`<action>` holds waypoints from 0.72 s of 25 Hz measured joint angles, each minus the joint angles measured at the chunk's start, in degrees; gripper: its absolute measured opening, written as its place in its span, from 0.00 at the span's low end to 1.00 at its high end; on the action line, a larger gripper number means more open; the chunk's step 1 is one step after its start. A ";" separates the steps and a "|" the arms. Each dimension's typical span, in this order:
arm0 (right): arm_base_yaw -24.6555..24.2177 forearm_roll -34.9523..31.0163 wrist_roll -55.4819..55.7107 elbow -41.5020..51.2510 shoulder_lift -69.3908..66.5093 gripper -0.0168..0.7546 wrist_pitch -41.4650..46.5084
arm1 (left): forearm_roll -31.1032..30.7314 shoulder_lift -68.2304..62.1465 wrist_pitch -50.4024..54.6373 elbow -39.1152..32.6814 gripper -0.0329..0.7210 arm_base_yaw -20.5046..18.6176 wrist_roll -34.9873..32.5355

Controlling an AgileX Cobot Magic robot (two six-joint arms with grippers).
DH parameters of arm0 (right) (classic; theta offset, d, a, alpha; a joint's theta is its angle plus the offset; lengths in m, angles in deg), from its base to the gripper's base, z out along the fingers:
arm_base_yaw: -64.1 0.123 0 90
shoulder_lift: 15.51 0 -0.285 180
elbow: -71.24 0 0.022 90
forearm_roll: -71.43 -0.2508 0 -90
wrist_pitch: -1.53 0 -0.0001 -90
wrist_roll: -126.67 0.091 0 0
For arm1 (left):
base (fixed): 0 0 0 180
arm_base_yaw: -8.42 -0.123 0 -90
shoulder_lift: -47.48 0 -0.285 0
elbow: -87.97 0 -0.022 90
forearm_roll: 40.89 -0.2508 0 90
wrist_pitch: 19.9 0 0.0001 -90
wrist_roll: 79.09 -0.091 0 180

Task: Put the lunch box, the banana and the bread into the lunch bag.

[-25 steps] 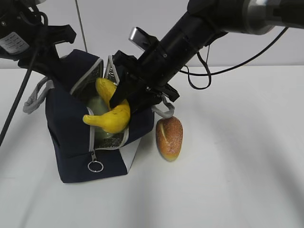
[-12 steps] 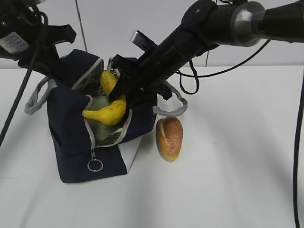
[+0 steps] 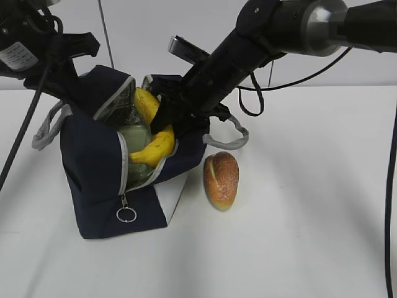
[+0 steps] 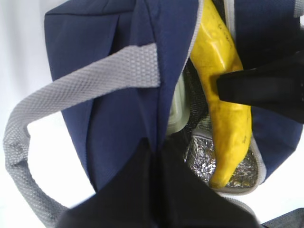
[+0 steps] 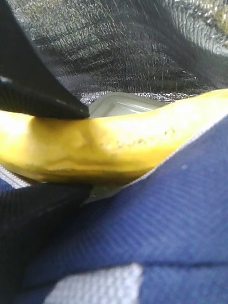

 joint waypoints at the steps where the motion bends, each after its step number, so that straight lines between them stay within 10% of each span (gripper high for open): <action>1: 0.00 0.00 0.00 0.00 0.00 0.41 -0.12 | 0.00 0.00 0.00 0.00 0.04 0.00 0.00; 9: 0.00 -4.66 -0.15 -0.09 0.00 0.44 -1.61 | 0.00 0.00 0.02 0.00 0.04 0.00 0.00; 18: 0.00 -5.93 -0.79 -2.55 0.00 0.78 1.66 | 0.00 0.00 0.08 0.00 0.04 0.00 0.00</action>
